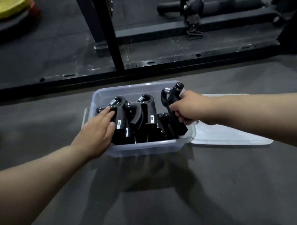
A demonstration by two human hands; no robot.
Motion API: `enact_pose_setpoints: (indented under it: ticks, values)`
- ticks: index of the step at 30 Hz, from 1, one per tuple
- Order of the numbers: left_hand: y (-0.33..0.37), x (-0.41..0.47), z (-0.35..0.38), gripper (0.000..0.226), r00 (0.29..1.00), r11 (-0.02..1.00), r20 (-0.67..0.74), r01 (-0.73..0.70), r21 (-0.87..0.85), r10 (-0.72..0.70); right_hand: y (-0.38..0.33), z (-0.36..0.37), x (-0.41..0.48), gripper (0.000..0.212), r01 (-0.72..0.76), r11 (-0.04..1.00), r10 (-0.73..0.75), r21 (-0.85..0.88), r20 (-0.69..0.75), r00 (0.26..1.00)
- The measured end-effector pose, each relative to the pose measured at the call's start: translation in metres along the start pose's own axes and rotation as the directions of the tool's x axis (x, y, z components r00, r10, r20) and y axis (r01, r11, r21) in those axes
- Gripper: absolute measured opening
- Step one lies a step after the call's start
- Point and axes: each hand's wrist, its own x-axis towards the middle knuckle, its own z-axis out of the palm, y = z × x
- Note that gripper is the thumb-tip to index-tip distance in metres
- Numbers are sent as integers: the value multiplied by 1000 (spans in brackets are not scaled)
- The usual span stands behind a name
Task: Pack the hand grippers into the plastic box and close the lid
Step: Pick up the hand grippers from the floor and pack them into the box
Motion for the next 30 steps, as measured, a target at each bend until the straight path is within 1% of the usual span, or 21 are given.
enact_pose_setpoints:
  ticks: [2,3,5,7,9,11,12,13,15,17,19,20,21,22,23,24,25,27,28,29,30]
  values:
    - [5,7,-4,69,999,999,-5,44,-31,-44,-1,-1,6,12,-38,999,39,36,-8,999]
    - [8,10,-6,70,998,998,-9,57,-2,-57,-3,-1,8,13,-76,995,77,59,-6,997]
    - [10,18,-8,74,1000,994,-8,19,109,-19,-3,1,11,17,-147,986,146,82,8,989]
    - [10,26,-7,77,999,983,-4,-34,178,36,-1,9,17,21,-148,986,147,70,26,989]
    - [6,32,-6,73,998,984,-4,-62,167,64,4,21,25,22,-109,994,109,15,29,994]
    - [3,38,-4,71,994,982,-2,-107,154,108,6,34,31,24,-106,994,105,13,28,994]
    - [3,41,-4,72,993,984,-5,-118,135,120,8,40,33,24,-117,993,116,18,61,991]
    - [5,45,-5,72,993,989,-16,-114,93,116,9,45,32,21,-114,993,114,-5,104,988]
    - [16,54,-6,71,995,995,-36,-95,-21,94,13,50,31,12,-74,987,100,-142,182,978]
    - [36,62,-9,67,990,984,-21,-138,-110,137,14,48,28,18,-47,972,99,-230,223,970]
    - [57,69,-10,63,973,959,-13,-231,-165,232,12,40,29,33,54,925,60,-376,285,957]
    - [65,73,-9,61,960,943,-5,-277,-184,281,11,36,30,36,136,853,42,-504,326,944]
    - [72,77,-7,60,945,928,20,-316,-196,326,10,29,30,36,230,751,15,-619,363,932]
    - [76,80,-3,58,928,917,66,-348,-198,366,10,25,32,33,339,604,-41,-722,396,917]
    - [78,83,1,55,907,908,127,-377,-180,402,11,20,33,32,427,472,-106,-771,432,896]
    - [78,83,7,52,884,901,181,-410,-140,430,12,15,36,31,484,351,-141,-802,466,874]
    - [77,83,12,50,867,892,207,-444,-92,453,12,9,40,32,516,237,-177,-823,486,856]
    - [74,80,17,51,861,877,177,-479,-31,476,11,-2,52,40,494,2,-227,-869,481,847]
    - [74,79,18,53,867,879,158,-476,-21,473,9,-7,57,41,458,-72,-239,-886,461,855]
    - [75,79,18,52,872,883,150,-469,-20,466,8,-10,62,39,417,-90,-247,-905,426,871]
    - [77,80,18,48,878,890,151,-456,-27,454,7,-9,67,36,383,-78,-211,-921,391,896]
